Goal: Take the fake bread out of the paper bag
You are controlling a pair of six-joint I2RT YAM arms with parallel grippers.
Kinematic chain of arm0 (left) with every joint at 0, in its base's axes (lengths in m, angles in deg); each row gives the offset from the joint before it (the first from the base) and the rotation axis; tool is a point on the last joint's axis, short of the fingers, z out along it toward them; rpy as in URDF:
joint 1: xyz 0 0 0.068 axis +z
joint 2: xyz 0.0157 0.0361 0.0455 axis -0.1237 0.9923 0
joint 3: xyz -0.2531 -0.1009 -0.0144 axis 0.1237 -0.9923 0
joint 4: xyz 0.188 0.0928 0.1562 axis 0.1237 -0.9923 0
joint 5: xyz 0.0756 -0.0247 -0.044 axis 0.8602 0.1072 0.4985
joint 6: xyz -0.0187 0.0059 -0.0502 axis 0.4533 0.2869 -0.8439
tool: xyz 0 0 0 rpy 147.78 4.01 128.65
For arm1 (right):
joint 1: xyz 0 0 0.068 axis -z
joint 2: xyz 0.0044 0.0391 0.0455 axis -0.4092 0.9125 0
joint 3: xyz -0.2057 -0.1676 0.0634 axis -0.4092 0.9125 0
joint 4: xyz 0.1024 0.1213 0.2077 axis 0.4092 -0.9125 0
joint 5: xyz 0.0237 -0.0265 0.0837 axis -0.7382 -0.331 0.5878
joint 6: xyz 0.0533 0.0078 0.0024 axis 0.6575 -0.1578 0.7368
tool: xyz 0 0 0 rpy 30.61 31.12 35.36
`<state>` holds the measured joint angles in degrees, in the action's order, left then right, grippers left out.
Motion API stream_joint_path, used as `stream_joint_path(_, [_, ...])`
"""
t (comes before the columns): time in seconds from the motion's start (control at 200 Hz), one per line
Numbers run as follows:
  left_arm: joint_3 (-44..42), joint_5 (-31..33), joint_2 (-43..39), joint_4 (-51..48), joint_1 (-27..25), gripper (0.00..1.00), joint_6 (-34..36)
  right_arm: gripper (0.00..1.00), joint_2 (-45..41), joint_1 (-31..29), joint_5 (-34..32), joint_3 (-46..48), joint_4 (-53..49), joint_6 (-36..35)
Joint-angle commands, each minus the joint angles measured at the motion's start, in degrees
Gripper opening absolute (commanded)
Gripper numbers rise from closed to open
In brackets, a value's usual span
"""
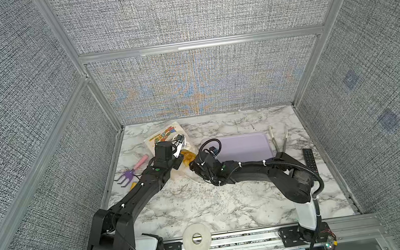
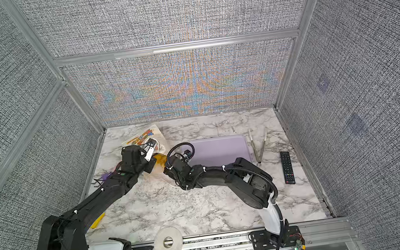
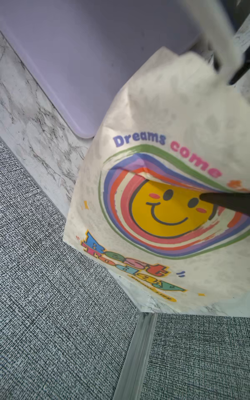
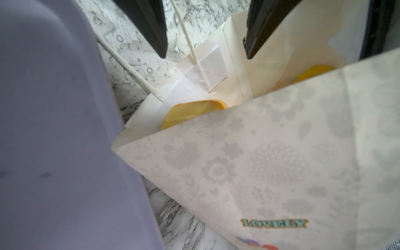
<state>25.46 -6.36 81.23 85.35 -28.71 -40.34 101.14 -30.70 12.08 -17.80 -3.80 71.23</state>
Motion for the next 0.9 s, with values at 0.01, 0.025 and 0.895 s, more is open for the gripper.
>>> stream_joint_path(0.01, [0.0,-0.5,0.0,1.0,0.0,0.00,-0.1,0.58,0.5,-0.3,-4.4,-0.7,1.9,4.3])
stream_joint_path(0.025, [0.0,-0.6,0.1,1.0,0.0,0.00,-0.1,0.58,0.8,-0.5,-4.5,-0.7,1.9,4.7])
stream_joint_path(0.895, [0.3,-1.5,0.8,0.4,-0.1,0.00,-0.2,0.59,8.7,-1.5,-11.4,-7.2,1.0,16.0])
